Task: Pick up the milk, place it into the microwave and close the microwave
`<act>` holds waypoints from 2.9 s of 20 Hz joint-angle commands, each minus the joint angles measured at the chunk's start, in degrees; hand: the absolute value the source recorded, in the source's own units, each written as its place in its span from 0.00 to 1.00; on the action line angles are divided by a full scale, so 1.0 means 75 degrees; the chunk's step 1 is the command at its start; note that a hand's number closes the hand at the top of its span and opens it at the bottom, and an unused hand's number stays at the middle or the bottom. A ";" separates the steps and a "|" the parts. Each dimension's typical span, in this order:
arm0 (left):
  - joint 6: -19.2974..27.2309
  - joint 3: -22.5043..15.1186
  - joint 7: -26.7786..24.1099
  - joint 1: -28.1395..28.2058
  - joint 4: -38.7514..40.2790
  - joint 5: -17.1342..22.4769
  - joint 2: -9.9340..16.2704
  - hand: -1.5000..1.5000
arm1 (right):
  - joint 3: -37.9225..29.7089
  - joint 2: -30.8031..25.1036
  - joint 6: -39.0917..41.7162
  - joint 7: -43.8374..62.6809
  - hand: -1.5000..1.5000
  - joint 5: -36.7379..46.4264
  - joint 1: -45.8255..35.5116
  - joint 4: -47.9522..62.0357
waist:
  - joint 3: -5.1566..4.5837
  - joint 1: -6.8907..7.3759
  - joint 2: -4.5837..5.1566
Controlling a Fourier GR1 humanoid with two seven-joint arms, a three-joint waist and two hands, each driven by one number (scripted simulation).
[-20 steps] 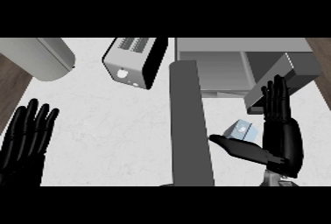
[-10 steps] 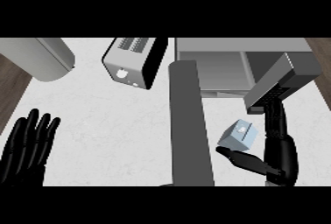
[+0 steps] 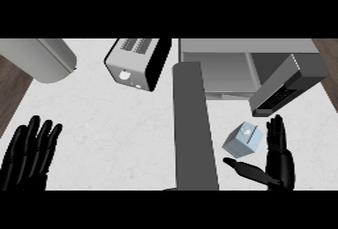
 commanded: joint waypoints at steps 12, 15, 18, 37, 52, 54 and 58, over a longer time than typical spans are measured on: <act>-0.0091 -0.0314 -0.0443 0.0654 -0.0151 -0.0356 -0.0095 0.00 | -0.1507 -0.0403 0.1100 -0.2906 0.00 -0.0818 -0.1810 0.4657 | 0.0003 0.0060 0.0009; 0.0463 -0.0862 -0.0004 0.0216 -0.0071 -0.0803 -0.0145 0.00 | -0.1248 -0.0296 0.1140 -0.2754 0.00 -0.0753 -0.1825 0.4538 | 0.0001 0.0015 0.0003; 0.0112 -0.0277 -0.0262 0.0456 -0.0180 -0.0219 -0.0085 0.00 | -0.1503 -0.0451 0.1408 -0.3683 0.00 -0.0722 -0.2248 0.5937 | 0.0002 0.0047 0.0008; -0.0204 0.0156 -0.0056 0.0739 -0.0495 0.0250 0.0153 0.00 | -0.0463 -0.0975 0.3636 -0.6060 1.00 -0.0062 -0.1389 0.5854 | -0.0001 -0.0008 -0.0013; -0.0667 0.1072 -0.0509 0.0822 0.0217 0.0936 0.0193 0.00 | 0.0328 0.0019 0.1485 -0.2886 1.00 0.0387 -0.1573 0.2514 | -0.0009 -0.0004 -0.0014; -0.0663 0.0897 -0.0546 0.0907 0.0029 0.0694 0.0112 0.00 | 0.0507 0.0029 0.1090 -0.2743 1.00 0.0404 -0.1930 0.2817 | -0.0004 0.0021 -0.0007; -0.0648 0.1038 -0.0527 0.0639 0.0396 0.0708 0.0144 0.00 | 0.0104 -0.0228 0.0594 -0.1494 1.00 0.0701 -0.3345 0.3272 | -0.0005 0.0043 0.0005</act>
